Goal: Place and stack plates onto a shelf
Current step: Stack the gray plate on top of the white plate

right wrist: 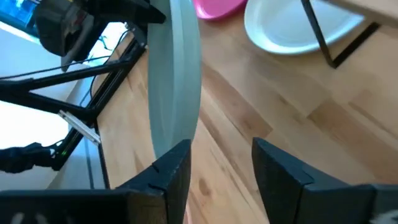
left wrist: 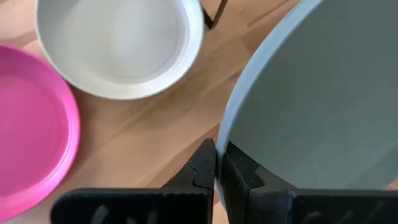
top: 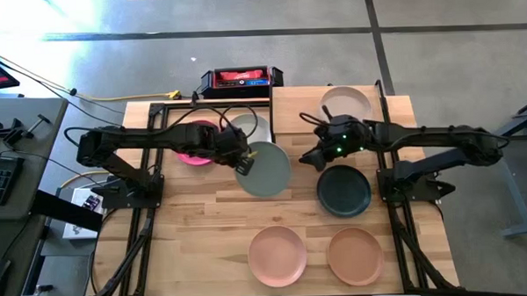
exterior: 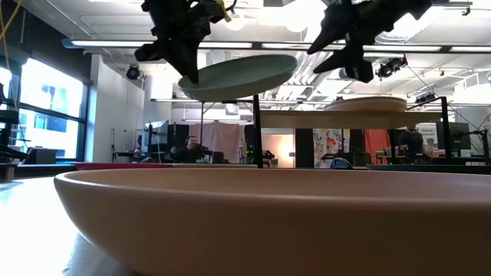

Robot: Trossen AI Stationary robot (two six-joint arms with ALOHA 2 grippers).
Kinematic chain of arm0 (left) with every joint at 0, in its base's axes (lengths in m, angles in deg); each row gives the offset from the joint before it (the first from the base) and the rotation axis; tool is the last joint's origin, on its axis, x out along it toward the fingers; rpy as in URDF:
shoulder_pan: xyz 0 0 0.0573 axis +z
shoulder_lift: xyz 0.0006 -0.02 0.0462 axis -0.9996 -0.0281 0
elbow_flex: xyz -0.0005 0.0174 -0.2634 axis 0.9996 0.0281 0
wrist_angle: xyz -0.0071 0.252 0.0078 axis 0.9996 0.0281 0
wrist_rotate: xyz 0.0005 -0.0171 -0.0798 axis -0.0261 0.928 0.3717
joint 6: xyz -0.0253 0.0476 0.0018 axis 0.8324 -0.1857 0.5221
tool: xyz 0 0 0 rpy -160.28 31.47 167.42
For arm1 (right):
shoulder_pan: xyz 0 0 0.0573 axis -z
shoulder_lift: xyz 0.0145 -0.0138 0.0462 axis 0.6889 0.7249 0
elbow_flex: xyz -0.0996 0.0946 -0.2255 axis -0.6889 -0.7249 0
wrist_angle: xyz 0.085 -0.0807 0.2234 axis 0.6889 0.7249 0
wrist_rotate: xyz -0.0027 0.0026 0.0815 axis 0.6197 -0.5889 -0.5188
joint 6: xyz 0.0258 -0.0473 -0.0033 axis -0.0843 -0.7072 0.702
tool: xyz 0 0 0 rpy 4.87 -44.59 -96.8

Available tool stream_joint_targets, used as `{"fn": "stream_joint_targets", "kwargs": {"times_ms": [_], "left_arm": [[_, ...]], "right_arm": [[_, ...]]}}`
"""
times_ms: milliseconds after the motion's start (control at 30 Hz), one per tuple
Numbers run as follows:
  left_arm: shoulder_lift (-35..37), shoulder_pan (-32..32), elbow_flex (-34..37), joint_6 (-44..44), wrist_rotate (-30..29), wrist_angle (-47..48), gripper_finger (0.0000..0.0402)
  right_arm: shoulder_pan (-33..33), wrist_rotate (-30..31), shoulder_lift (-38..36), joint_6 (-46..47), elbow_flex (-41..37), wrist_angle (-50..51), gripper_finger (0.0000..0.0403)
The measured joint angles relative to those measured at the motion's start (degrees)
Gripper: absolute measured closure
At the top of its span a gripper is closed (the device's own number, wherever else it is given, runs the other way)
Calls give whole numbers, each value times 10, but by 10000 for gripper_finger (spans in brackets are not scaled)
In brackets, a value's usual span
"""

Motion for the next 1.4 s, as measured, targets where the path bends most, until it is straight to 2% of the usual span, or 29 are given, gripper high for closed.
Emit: {"fn": "stream_joint_targets", "kwargs": {"times_ms": [467,733,967,1133,1400], "left_arm": [[0,1,0,27,1,28,401],[-3,13,0,32,-19,-3,401],[-37,13,0,36,-37,-26,401],[-59,11,0,21,-41,-66,401],[-61,9,0,11,-43,-104,401]], "right_arm": [[-50,94,14,38,0,-12,265],[-57,115,34,48,0,-43,265],[-57,139,35,50,0,-60,265],[-56,169,35,58,0,-20,265],[-56,180,37,60,0,0,265]]}}
